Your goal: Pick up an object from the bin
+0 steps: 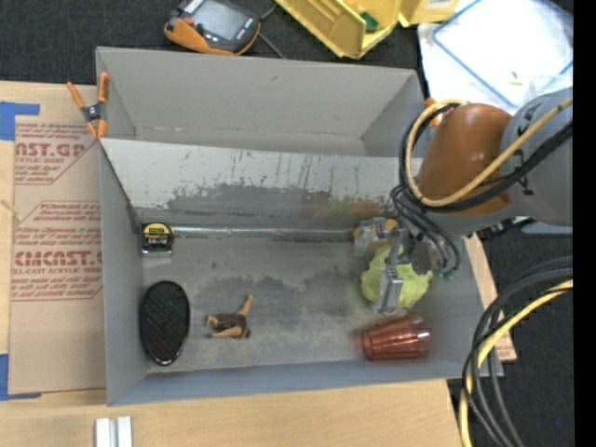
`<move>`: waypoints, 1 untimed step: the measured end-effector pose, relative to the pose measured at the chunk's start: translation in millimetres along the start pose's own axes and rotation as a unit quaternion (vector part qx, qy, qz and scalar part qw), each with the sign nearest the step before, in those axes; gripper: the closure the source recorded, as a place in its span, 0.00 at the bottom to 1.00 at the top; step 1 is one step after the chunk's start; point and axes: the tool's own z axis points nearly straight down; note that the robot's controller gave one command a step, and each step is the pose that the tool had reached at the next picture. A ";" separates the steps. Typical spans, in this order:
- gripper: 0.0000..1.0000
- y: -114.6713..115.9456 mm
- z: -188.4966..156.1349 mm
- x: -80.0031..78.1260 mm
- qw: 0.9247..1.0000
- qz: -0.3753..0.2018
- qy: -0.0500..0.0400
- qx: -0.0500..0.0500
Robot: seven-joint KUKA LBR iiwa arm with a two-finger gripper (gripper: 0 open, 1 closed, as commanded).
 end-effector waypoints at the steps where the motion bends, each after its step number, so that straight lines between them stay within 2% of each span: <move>1: 0.00 0.2 -4.1 -2.0 1.000 -0.001 -0.004 0.000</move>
Offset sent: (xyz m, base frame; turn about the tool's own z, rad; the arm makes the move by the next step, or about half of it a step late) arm 0.0050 -0.0731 -0.0645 -0.0875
